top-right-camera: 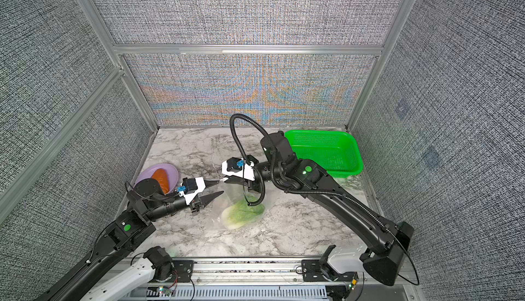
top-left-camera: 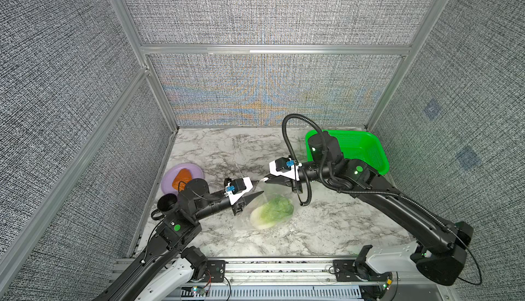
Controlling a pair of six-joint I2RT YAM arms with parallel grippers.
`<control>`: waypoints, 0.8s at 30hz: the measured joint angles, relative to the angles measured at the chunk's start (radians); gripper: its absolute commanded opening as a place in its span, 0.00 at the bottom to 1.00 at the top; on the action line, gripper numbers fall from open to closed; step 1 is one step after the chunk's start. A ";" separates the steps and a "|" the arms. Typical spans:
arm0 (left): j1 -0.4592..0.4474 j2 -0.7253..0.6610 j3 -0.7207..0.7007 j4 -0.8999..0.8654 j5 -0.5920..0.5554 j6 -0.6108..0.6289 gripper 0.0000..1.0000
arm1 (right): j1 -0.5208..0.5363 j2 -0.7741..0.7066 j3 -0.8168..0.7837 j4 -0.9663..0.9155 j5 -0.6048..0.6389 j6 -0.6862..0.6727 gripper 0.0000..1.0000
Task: Open the zip-top bag and take out the chinese cabbages
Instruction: Unzip the zipper on the zipper food storage bag.
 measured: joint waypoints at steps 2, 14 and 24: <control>0.000 -0.009 0.010 -0.005 -0.008 0.008 0.15 | 0.000 0.000 0.000 0.000 0.000 0.000 0.00; 0.000 -0.008 0.046 -0.029 -0.006 0.011 0.27 | 0.000 0.000 -0.002 -0.001 0.000 0.000 0.00; 0.000 0.032 0.071 -0.026 0.008 0.021 0.21 | 0.003 0.000 -0.002 -0.013 -0.001 0.000 0.00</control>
